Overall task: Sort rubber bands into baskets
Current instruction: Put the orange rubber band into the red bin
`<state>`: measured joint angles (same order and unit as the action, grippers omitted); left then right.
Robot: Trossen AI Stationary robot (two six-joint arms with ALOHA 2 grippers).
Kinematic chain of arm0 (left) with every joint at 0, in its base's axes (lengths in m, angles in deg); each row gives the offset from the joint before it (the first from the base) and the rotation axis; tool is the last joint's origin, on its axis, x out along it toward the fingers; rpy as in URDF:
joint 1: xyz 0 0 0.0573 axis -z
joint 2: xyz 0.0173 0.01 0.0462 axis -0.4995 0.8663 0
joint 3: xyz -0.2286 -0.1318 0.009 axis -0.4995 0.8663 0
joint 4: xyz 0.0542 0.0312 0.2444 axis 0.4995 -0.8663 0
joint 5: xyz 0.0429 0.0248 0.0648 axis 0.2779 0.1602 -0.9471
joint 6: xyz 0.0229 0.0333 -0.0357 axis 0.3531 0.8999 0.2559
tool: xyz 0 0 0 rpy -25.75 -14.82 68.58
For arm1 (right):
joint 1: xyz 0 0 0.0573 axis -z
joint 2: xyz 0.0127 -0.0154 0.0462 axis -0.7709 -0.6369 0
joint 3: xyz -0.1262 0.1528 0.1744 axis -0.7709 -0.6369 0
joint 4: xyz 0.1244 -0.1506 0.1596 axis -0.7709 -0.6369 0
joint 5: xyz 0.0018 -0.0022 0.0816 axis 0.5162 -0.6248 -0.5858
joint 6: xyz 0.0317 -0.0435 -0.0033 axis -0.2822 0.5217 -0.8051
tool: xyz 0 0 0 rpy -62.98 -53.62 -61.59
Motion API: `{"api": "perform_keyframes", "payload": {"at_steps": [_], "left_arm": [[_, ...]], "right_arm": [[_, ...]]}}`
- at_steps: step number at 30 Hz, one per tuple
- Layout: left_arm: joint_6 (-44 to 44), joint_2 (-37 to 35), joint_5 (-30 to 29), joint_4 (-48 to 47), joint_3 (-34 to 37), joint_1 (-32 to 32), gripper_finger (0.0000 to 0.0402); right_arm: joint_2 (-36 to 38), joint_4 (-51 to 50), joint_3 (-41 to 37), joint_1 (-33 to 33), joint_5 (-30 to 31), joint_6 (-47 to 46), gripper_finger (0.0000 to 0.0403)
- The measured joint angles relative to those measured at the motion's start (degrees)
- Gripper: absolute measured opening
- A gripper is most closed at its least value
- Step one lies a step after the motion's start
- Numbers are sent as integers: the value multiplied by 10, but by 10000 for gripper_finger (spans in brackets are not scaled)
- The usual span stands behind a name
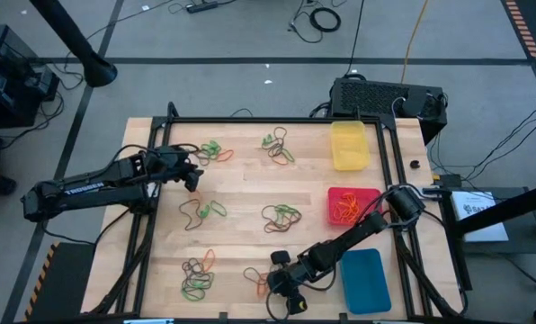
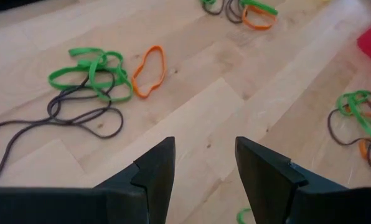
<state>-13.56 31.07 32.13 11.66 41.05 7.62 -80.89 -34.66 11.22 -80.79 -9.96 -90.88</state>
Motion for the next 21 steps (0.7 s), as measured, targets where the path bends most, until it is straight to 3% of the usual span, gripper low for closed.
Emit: {"api": "perform_keyframes", "payload": {"at_steps": [3,11,16,21], "left_arm": [[-4,0,-1,2,7,0,175],[-110,0,20,56,35,0,175],[-122,0,60,113,38,2,175],[-109,0,114,173,38,27,175]], "right_arm": [[0,11,0,2,0,-28,6],[40,16,0,16,-59,-45,1],[92,6,0,27,-116,-44,1],[166,-91,0,36,-132,-45,0]]}}
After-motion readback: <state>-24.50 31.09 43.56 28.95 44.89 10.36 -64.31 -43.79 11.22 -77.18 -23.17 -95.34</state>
